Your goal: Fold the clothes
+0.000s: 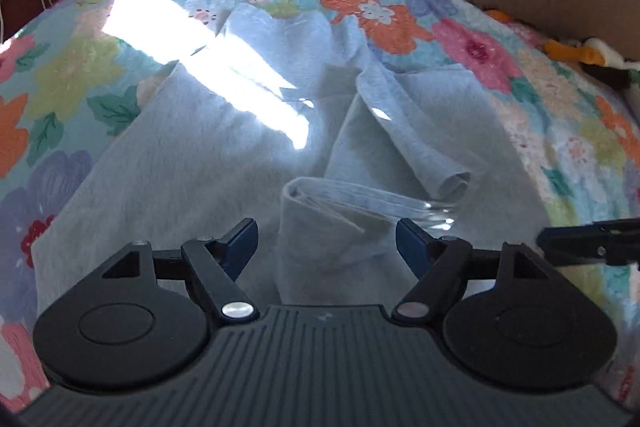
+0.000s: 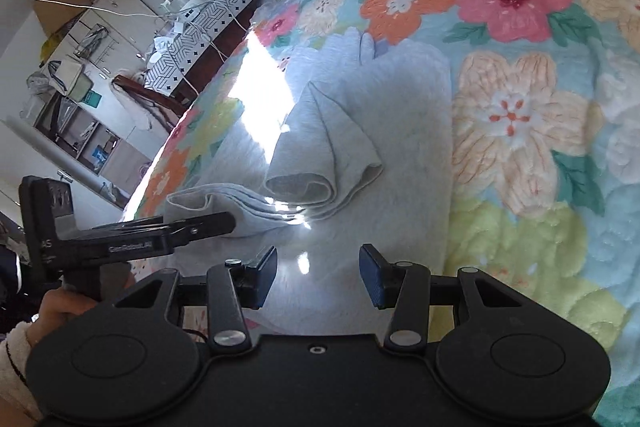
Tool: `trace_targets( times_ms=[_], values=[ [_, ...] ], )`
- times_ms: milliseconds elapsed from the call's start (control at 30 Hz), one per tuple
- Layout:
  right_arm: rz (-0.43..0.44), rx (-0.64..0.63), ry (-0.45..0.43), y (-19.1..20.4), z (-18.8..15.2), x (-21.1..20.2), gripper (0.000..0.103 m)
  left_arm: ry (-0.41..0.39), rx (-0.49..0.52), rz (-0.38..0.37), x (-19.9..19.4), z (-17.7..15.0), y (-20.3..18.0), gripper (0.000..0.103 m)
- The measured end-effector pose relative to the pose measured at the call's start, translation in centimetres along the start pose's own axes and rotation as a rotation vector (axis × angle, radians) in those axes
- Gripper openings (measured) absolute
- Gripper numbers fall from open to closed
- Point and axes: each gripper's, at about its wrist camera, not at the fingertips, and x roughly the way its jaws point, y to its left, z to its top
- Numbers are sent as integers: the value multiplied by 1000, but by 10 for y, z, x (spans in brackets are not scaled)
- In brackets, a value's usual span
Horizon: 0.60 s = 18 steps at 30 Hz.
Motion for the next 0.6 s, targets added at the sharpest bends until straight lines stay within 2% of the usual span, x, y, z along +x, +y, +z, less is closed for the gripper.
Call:
trace_targets(
  times_ms=[67, 100, 133, 200, 233, 367, 567, 600],
  values=[
    [0, 17, 6, -4, -3, 7, 51, -10, -14, 8, 3, 4, 1, 73],
    [-3, 26, 7, -5, -5, 10, 51, -15, -21, 11, 5, 6, 1, 51],
    [-6, 35, 7, -7, -6, 12, 51, -20, -26, 16, 6, 8, 1, 11],
    [-3, 48, 9, -9, -6, 14, 52, -46, 23, 62, 3, 9, -4, 9],
    [-3, 48, 9, -9, -6, 14, 52, -87, 28, 68, -3, 8, -4, 9],
    [-19, 22, 11, -4, -7, 13, 53, -213, 1, 26, -24, 10, 2, 9],
    [-25, -29, 16, 14, -8, 16, 57, -332, -80, 66, -56, 18, 20, 8],
    [-24, -43, 19, 18, -9, 18, 57, -367, -88, 102, -66, 17, 25, 4]
  ],
)
